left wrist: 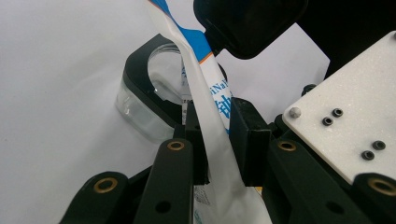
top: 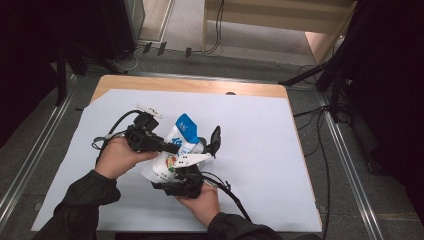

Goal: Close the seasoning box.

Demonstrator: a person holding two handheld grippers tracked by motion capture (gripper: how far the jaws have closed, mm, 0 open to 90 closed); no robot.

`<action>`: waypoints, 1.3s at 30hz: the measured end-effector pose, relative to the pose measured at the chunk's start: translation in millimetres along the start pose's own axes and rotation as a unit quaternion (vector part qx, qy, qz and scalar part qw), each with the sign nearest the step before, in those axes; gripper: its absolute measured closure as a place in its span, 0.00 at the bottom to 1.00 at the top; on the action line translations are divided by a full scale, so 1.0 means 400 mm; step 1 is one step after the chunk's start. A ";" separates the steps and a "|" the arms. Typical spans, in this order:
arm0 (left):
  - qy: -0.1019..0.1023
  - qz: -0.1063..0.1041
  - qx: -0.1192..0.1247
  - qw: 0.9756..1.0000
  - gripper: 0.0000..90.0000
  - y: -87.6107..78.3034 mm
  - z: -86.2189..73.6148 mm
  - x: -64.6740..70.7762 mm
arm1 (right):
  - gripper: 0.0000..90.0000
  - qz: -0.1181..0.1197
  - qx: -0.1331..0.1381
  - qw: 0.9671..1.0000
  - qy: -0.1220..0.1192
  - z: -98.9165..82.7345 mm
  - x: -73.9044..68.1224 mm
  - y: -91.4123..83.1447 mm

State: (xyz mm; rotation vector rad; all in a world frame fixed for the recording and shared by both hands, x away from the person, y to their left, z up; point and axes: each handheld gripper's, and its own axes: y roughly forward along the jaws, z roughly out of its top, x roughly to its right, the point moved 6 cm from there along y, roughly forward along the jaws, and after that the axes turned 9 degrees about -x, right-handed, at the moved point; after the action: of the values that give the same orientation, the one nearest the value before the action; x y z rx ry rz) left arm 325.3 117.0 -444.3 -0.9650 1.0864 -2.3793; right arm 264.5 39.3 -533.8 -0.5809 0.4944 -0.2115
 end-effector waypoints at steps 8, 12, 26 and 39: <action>-0.002 0.026 0.000 1.000 0.95 0.005 0.003 0.005 | 0.67 0.000 -0.005 1.000 0.003 0.004 0.000 0.001; -0.007 0.032 0.004 0.999 0.95 0.010 0.006 0.007 | 0.63 0.000 -0.010 1.000 0.002 0.009 -0.005 0.002; -0.007 0.005 0.013 1.000 0.90 0.013 0.008 0.016 | 0.69 0.023 0.008 0.999 0.024 0.020 -0.011 -0.005; 0.008 0.018 0.005 1.000 0.89 -0.006 0.002 0.020 | 0.69 0.037 0.015 0.999 0.034 0.018 -0.008 -0.008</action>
State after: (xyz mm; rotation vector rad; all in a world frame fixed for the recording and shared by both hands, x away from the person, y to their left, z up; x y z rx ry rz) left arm 320.3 113.6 -438.6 -0.9159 1.0876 -2.3651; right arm 265.1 41.1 -525.3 -0.5267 0.5761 -0.1676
